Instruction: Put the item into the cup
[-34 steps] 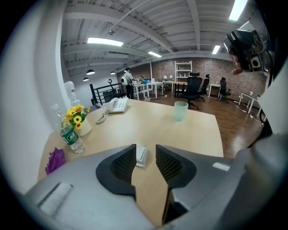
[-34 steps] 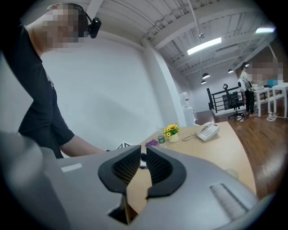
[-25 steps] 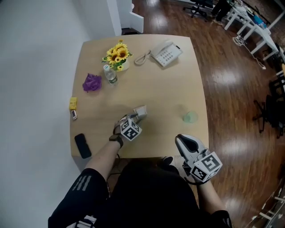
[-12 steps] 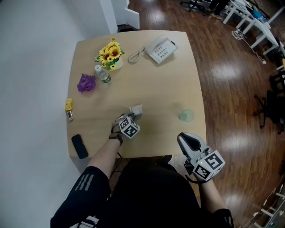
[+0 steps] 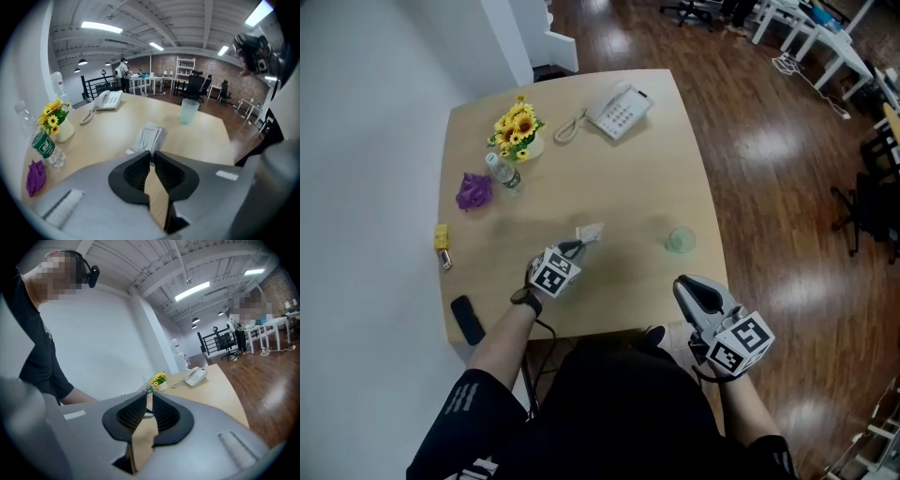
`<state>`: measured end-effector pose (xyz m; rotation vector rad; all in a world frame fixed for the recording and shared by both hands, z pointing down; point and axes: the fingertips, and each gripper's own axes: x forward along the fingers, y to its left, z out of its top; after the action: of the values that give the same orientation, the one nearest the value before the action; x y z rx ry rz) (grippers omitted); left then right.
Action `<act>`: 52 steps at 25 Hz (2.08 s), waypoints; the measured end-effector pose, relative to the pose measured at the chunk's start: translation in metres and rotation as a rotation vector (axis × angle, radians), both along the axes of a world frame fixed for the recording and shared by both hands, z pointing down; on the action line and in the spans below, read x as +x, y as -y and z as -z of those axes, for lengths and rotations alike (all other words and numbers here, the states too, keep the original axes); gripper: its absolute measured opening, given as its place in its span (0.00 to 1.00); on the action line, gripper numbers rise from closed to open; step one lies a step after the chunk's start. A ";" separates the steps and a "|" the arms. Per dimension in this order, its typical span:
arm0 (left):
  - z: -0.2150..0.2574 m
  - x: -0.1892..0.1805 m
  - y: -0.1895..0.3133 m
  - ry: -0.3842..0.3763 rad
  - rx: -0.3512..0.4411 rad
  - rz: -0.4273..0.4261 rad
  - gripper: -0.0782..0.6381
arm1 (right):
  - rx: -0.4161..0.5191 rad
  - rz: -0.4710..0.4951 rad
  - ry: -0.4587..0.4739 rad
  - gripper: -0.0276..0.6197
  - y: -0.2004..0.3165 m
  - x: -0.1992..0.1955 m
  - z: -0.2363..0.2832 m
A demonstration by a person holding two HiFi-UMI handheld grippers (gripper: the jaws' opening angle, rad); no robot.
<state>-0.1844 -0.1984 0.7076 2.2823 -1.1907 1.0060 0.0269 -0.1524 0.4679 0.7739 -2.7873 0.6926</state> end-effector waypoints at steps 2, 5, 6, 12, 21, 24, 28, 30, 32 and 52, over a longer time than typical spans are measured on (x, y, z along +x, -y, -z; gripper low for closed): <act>0.026 0.020 0.008 -0.107 0.016 -0.025 0.15 | 0.002 -0.020 0.004 0.11 -0.001 0.009 0.001; 0.062 0.052 0.021 -0.185 0.053 -0.075 0.15 | 0.003 -0.048 0.005 0.11 -0.006 0.024 0.001; 0.073 0.065 0.025 -0.211 0.064 -0.095 0.15 | 0.004 -0.057 0.005 0.11 -0.008 0.028 0.001; 0.115 0.143 0.045 -0.382 0.076 -0.191 0.15 | 0.004 -0.124 0.010 0.11 -0.016 0.059 0.001; 0.090 0.231 0.057 -0.460 -0.060 -0.256 0.15 | -0.004 -0.222 0.011 0.11 -0.029 0.104 -0.003; 0.073 0.244 0.061 -0.455 -0.111 -0.245 0.15 | -0.014 -0.242 0.009 0.11 -0.032 0.115 -0.007; 0.048 0.252 0.063 -0.445 -0.184 -0.235 0.15 | -0.017 -0.260 0.011 0.11 -0.033 0.123 -0.010; 0.040 0.253 0.063 -0.442 -0.202 -0.224 0.15 | -0.018 -0.262 0.012 0.11 -0.033 0.125 -0.010; 0.035 0.254 0.065 -0.440 -0.209 -0.211 0.15 | -0.018 -0.262 0.012 0.11 -0.032 0.126 -0.011; 0.058 0.268 0.075 -0.164 -0.024 -0.381 0.33 | -0.024 -0.239 0.016 0.11 -0.023 0.123 -0.012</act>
<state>0.0839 -0.2733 0.6492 2.5728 -0.6892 0.9268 0.1497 -0.1291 0.4798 1.1139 -2.7213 0.7710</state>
